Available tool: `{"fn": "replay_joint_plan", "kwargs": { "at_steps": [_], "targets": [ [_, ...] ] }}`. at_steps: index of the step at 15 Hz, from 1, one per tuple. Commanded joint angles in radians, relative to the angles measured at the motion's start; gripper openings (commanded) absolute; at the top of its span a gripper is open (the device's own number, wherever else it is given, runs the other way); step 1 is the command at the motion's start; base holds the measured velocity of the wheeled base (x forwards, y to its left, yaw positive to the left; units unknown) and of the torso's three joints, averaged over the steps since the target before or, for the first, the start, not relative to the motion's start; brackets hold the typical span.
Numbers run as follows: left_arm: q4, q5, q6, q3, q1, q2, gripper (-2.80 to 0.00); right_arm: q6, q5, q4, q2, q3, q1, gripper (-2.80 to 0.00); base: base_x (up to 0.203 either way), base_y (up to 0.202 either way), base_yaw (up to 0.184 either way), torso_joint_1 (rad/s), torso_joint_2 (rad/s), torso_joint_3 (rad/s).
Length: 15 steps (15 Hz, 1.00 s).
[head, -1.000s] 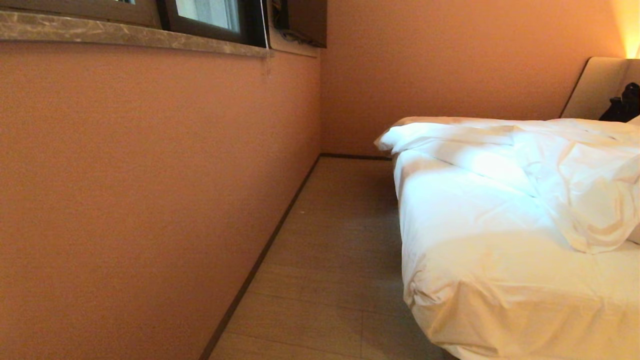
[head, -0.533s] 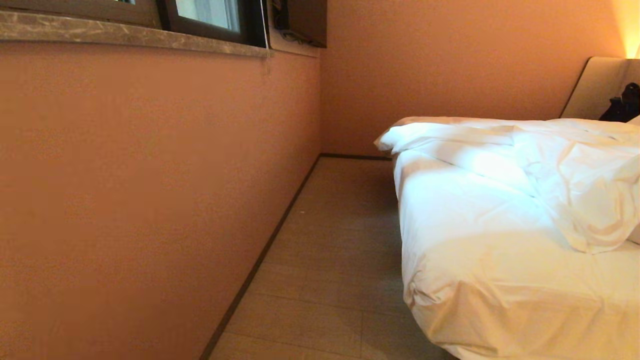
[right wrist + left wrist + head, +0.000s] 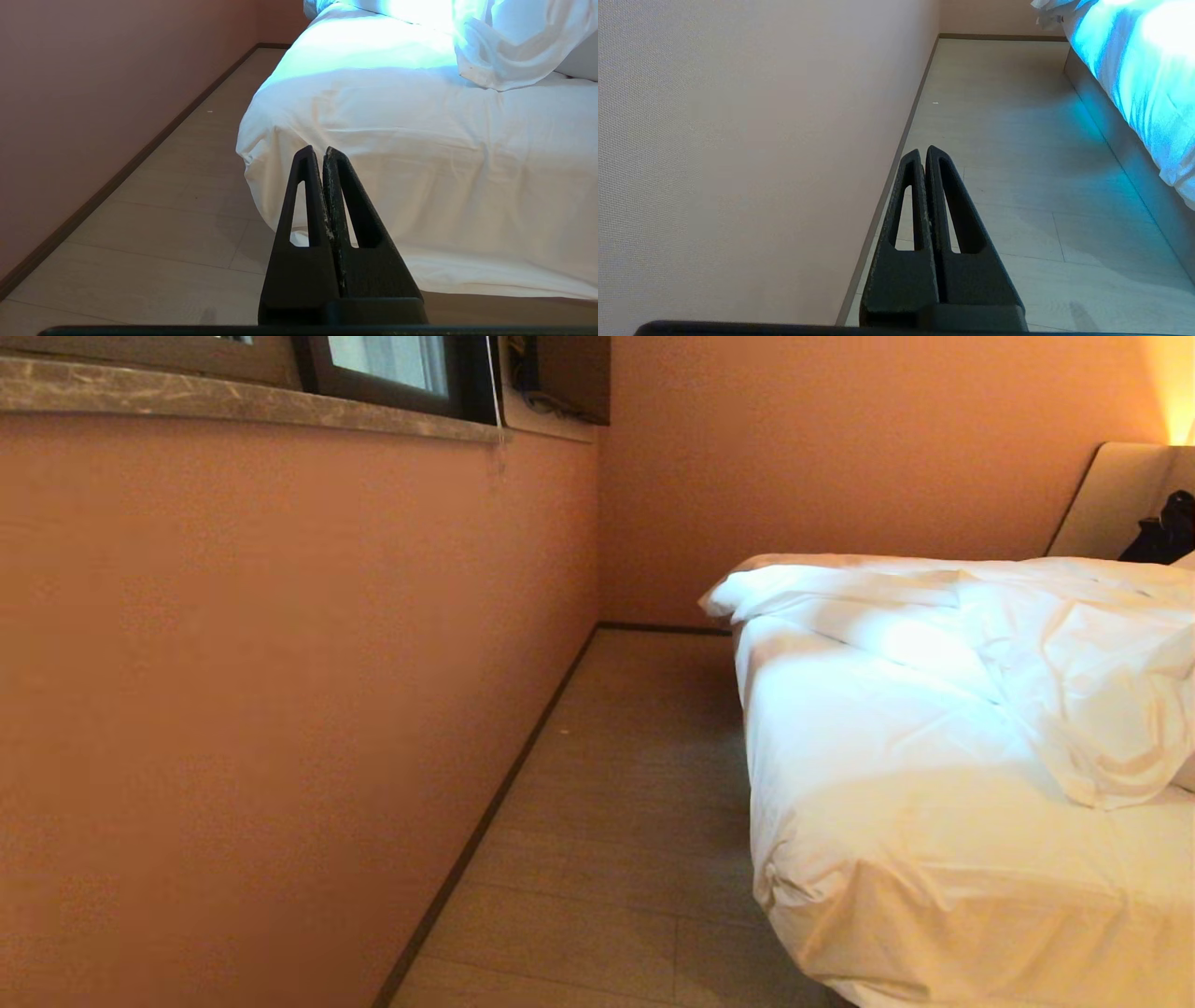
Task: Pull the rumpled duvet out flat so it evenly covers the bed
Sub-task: Hold the folded corner of the quilt
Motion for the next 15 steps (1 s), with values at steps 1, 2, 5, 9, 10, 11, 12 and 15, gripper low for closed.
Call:
{"fn": "replay_joint_plan", "kwargs": {
  "at_steps": [1, 2, 5, 9, 10, 11, 12, 15],
  "targets": [
    [0.0, -0.001, 0.0, 0.0, 0.0, 0.0, -2.8, 0.0, 0.0, 0.0, 0.0, 0.0, 0.0, -2.8, 0.0, 0.0, 0.0, 0.0, 0.0, 0.0],
    [0.0, -0.001, 0.002, 0.0, 0.0, 0.0, -2.8, 0.0, 0.0, 0.0, 0.0, 0.0, 0.0, -2.8, 0.0, 0.0, 0.0, 0.0, 0.0, 0.0],
    [0.0, 0.0, 0.002, -0.001, 0.0, 0.0, -2.8, 0.0, 0.0, 0.0, 0.0, 0.0, 0.0, -2.8, 0.002, -0.029, 0.002, 0.002, 0.0, 0.002],
    [0.0, 0.0, 0.002, 0.0, 0.0, 0.0, -2.8, 0.0, 0.0, 0.0, 0.0, 0.0, 0.0, -2.8, 0.001, -0.181, 0.001, 0.004, 0.0, 0.001],
    [0.0, 0.0, 0.0, 0.0, 0.0, 0.0, -2.8, 0.0, 0.0, 0.0, 0.0, 0.0, 0.0, -2.8, 0.0, -0.189, 0.002, 0.002, 0.0, 0.001],
    [0.0, 0.0, 0.0, 0.0, 0.0, 0.0, -2.8, 0.0, 0.0, 0.0, 0.0, 0.0, 0.0, -2.8, 0.0, -0.196, -0.006, 0.002, 0.01, 0.002],
    [0.0, -0.001, 0.0, 0.0, 0.0, 0.0, -2.8, 0.0, 0.0, 0.0, 0.0, 0.0, 0.0, -2.8, 0.0, -0.196, 0.002, 0.004, 0.0, 0.004],
    [0.0, -0.001, 0.0, 0.0, 0.0, 0.0, -2.8, 0.0, 0.0, 0.0, 0.0, 0.0, 0.0, -2.8, 0.0, -0.192, -0.002, 0.002, 0.0, 0.001]
  ]
}}
